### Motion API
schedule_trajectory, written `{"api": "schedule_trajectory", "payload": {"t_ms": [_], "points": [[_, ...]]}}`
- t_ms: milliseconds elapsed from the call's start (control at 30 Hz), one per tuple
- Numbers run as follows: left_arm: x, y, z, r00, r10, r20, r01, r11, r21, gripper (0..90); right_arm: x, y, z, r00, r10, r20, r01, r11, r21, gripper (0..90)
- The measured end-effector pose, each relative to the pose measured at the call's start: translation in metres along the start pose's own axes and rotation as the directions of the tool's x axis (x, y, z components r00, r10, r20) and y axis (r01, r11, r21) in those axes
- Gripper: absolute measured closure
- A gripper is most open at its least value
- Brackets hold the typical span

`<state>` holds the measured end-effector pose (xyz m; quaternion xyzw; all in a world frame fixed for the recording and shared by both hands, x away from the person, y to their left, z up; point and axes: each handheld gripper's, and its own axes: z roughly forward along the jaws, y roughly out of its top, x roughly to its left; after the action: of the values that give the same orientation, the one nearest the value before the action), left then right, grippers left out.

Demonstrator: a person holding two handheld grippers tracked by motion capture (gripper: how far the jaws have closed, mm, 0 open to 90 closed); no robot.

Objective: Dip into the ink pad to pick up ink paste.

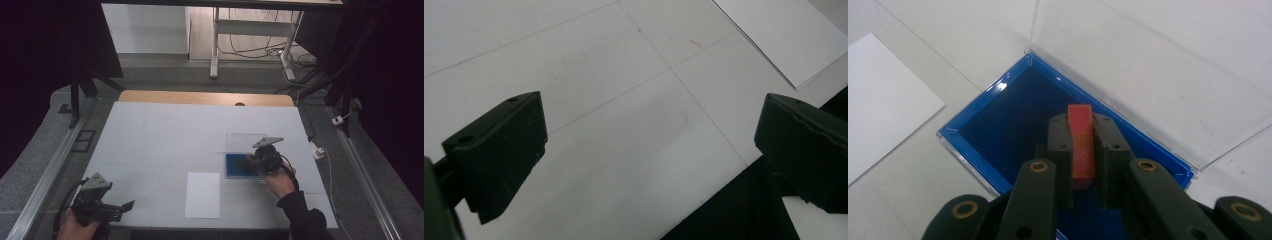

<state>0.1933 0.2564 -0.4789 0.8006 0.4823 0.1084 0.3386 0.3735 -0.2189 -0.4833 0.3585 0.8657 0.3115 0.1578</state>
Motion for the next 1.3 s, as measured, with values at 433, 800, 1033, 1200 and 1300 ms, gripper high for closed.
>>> {"api": "schedule_trajectory", "payload": {"t_ms": [433, 800, 1033, 1200, 1300], "points": [[0.000, 0.000, 0.000, 1.0000, -0.002, 0.002, 0.002, 1.0000, -0.004, 1.0, -0.002, 0.001, -0.012, 0.9996, 0.003, -0.029, -0.005, 0.9979, -0.064, 79.8], [0.001, 0.000, -0.001, 1.0000, -0.004, 0.005, 0.004, 1.0000, -0.008, 1.0, 0.000, 0.000, -0.026, 0.9983, 0.017, -0.056, -0.023, 0.9933, -0.113, 79.9], [0.001, 0.000, -0.001, 1.0000, -0.004, 0.005, 0.004, 1.0000, -0.008, 1.0, 0.004, -0.001, -0.034, 0.9964, 0.014, -0.084, -0.025, 0.9914, -0.129, 79.8], [0.001, 0.000, -0.001, 1.0000, -0.003, 0.004, 0.003, 1.0000, -0.007, 1.0, 0.009, -0.001, -0.039, 0.9936, 0.008, -0.113, -0.024, 0.9897, -0.141, 79.8], [0.000, 0.000, -0.001, 1.0000, -0.003, 0.004, 0.003, 1.0000, -0.008, 1.0, 0.013, 0.000, -0.041, 0.9920, -0.001, -0.126, -0.017, 0.9891, -0.146, 79.8]]}}
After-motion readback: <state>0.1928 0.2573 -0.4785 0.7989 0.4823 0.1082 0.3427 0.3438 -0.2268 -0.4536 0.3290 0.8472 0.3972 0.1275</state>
